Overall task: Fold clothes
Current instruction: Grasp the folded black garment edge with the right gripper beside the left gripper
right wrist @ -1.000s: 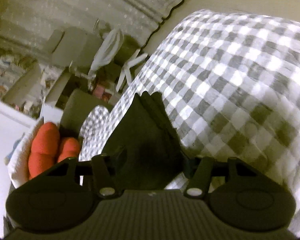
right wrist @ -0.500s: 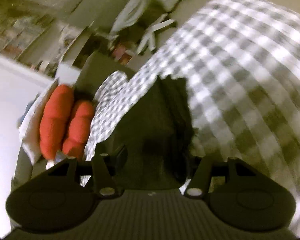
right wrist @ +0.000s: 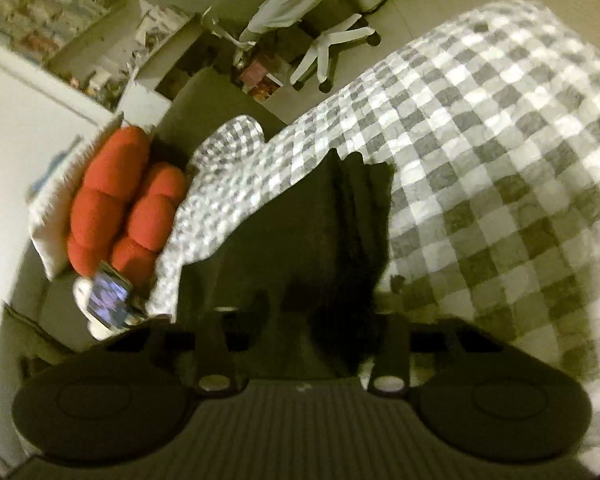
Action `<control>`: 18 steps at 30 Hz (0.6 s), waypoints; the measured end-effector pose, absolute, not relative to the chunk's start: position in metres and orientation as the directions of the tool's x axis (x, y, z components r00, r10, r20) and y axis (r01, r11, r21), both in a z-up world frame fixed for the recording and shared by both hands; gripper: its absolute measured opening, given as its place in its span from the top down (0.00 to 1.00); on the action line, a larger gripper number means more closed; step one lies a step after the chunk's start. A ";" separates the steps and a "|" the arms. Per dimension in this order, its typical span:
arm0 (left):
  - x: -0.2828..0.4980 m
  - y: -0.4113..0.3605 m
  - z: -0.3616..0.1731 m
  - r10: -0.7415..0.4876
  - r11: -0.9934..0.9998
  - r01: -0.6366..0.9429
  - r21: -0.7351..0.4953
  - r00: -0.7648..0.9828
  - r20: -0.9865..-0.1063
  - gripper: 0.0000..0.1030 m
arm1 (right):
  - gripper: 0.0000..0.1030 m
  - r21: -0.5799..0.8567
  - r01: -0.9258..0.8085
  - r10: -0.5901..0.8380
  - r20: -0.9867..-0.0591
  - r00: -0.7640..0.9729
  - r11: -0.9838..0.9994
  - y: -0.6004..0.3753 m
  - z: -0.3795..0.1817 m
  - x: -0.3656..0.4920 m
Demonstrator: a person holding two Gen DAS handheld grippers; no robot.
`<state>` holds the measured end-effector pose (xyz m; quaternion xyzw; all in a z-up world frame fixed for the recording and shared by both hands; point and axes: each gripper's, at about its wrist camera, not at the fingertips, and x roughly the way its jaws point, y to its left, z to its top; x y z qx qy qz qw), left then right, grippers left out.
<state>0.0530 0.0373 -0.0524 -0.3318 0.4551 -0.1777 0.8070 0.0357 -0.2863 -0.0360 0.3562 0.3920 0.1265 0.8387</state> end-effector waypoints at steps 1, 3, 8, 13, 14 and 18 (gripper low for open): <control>0.053 0.037 -0.053 -0.591 0.715 -0.016 -0.699 0.521 -0.616 0.92 | 0.81 0.669 0.074 0.467 -0.590 0.659 0.740 -0.284 -0.037 0.035; 0.054 0.037 -0.054 -0.594 0.713 -0.016 -0.701 0.519 -0.615 0.91 | 0.85 0.657 0.087 0.458 -0.607 0.649 0.749 -0.284 -0.041 0.036; 0.063 0.048 -0.059 -0.617 0.676 -0.038 -0.736 0.518 -0.593 0.86 | 0.86 0.627 0.071 0.436 -0.614 0.657 0.776 -0.278 -0.038 0.035; 0.075 0.049 -0.062 -0.621 0.670 -0.028 -0.742 0.526 -0.581 0.82 | 0.80 0.632 0.065 0.447 -0.613 0.652 0.772 -0.278 -0.038 0.036; 0.077 0.047 -0.063 -0.622 0.673 -0.022 -0.739 0.524 -0.582 0.81 | 0.79 0.637 0.066 0.451 -0.610 0.651 0.768 -0.279 -0.039 0.037; 0.081 0.042 -0.064 -0.619 0.685 -0.003 -0.728 0.523 -0.585 0.77 | 0.77 0.653 0.074 0.460 -0.605 0.650 0.754 -0.282 -0.040 0.038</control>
